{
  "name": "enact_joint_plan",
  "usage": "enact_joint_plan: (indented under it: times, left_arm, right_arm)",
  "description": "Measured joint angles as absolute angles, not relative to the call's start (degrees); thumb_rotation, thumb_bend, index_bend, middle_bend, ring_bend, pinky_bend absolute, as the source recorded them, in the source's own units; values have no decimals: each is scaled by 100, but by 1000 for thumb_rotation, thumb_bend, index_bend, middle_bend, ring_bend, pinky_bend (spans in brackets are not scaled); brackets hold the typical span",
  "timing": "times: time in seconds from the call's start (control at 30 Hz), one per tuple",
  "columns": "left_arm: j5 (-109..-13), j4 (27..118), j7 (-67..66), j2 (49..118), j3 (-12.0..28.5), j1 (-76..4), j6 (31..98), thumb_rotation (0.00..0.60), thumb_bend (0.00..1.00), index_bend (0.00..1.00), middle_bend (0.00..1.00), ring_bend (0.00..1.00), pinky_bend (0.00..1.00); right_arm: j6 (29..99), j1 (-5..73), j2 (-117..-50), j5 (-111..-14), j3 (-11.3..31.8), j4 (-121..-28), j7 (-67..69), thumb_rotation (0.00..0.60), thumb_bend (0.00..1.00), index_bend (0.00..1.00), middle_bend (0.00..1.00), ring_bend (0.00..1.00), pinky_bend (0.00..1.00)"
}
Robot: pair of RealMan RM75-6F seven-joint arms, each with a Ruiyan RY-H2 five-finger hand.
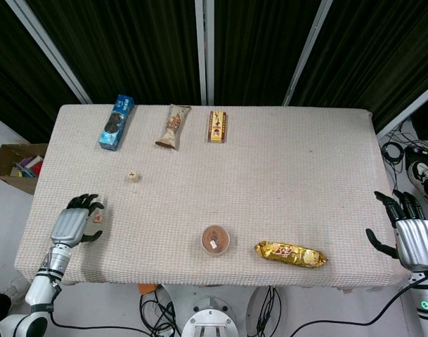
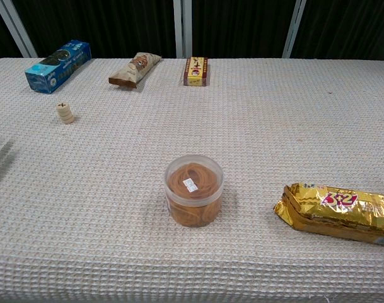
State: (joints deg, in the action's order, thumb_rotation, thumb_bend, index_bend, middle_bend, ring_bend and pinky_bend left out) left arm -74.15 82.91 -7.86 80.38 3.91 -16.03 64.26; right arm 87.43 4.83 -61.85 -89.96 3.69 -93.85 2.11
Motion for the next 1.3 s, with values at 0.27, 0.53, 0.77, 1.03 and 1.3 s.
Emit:
enact_joint_plan:
  times: [0.27,0.53,0.77,1.03,1.3]
  left_arm:
    - [-7286,8113,-710,8143,383,-1656,6303,600,285,338,118,78,115]
    - [-7162,7878,-639,8271,403,-1715,6206,600,316,366,118,78,115]
    - [-7059,7746,-620,8317,413,-1746,6139,600,340,384,118,78,115]
    - [-7014,7611,-561,8395,431,-1766,6130,600,381,451,119,78,115]
    - [-7025,7653,-567,8345,526,-1802,6248,600,440,515,126,78,115]
  right_arm:
    - [8698,499,-6199,-8981,360,-9377,205,600,254,149,247,65,133]
    - [8714,478,-6208,-8972,348,-9373,205,600,254,149,246,65,133]
    - [8715,474,-6217,-8969,346,-9378,196,600,254,149,247,65,133]
    - [8710,467,-6223,-8953,344,-9386,176,600,254,149,246,65,133]
    - [8719,459,-6216,-8952,343,-9411,153,600,254,149,247,65,133]
